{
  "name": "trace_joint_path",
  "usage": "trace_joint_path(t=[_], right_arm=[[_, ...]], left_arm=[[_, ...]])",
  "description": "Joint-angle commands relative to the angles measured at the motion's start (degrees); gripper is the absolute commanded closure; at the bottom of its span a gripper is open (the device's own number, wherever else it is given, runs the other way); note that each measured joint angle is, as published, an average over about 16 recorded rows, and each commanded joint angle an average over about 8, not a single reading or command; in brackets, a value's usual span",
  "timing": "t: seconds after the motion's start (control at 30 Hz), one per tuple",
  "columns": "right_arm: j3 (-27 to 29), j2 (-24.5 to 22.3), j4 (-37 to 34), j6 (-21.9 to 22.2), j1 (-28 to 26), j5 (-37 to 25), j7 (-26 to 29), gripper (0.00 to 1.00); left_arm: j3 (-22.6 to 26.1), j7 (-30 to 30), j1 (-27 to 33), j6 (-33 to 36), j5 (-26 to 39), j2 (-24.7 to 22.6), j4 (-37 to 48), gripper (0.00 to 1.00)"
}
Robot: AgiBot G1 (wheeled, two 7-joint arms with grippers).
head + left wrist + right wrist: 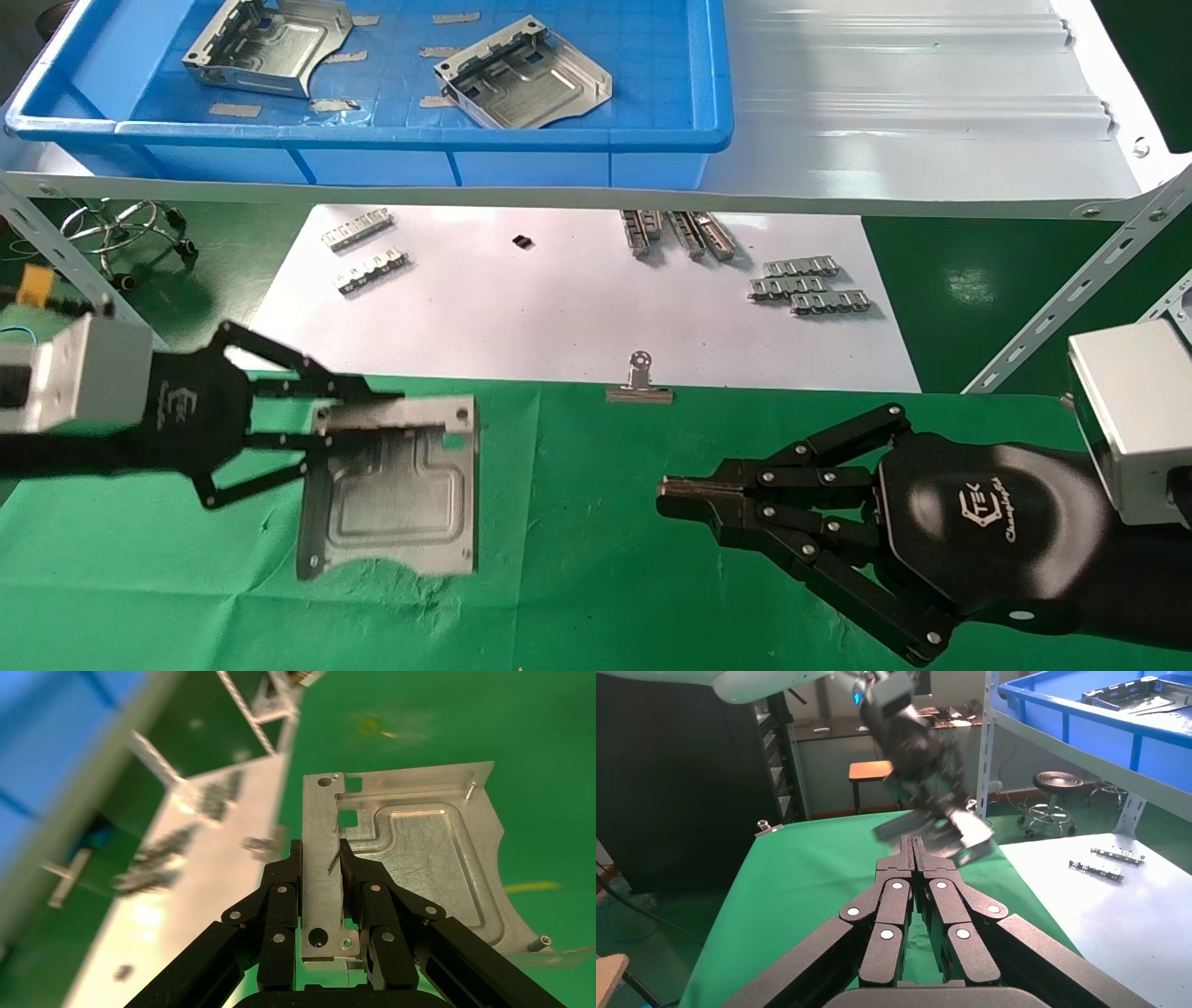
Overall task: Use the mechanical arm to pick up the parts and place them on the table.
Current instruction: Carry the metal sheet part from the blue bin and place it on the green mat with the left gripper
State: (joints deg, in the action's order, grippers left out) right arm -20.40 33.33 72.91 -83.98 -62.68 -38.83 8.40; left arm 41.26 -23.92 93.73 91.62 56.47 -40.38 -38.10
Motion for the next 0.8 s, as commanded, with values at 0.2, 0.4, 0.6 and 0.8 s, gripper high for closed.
trace_joint_path(t=[0.2, 0.4, 0.6, 0.8], right_arm=[[-0.01, 0.00, 0.00, 0.00, 0.00, 0.00, 0.00, 1.00], [-0.01, 0.00, 0.00, 0.00, 0.00, 0.01, -0.01, 1.00], [-0.02, -0.01, 0.00, 0.01, 0.00, 0.01, -0.01, 1.00], [-0.02, -0.01, 0.00, 0.01, -0.01, 0.01, -0.01, 1.00]], left_arm=[[6.46, -3.61, -4.56, -0.75, -2.17, 2.12, -2.15, 1.00], [9.28, -8.64, -4.59, -3.28, 0.89, 0.49, 3.15, 1.00], [10.40, -12.67, -4.51, -5.21, 3.53, -1.94, 8.11, 1.00], [10.86, -15.81, -4.48, -7.61, 5.13, -3.73, 11.39, 1.00]])
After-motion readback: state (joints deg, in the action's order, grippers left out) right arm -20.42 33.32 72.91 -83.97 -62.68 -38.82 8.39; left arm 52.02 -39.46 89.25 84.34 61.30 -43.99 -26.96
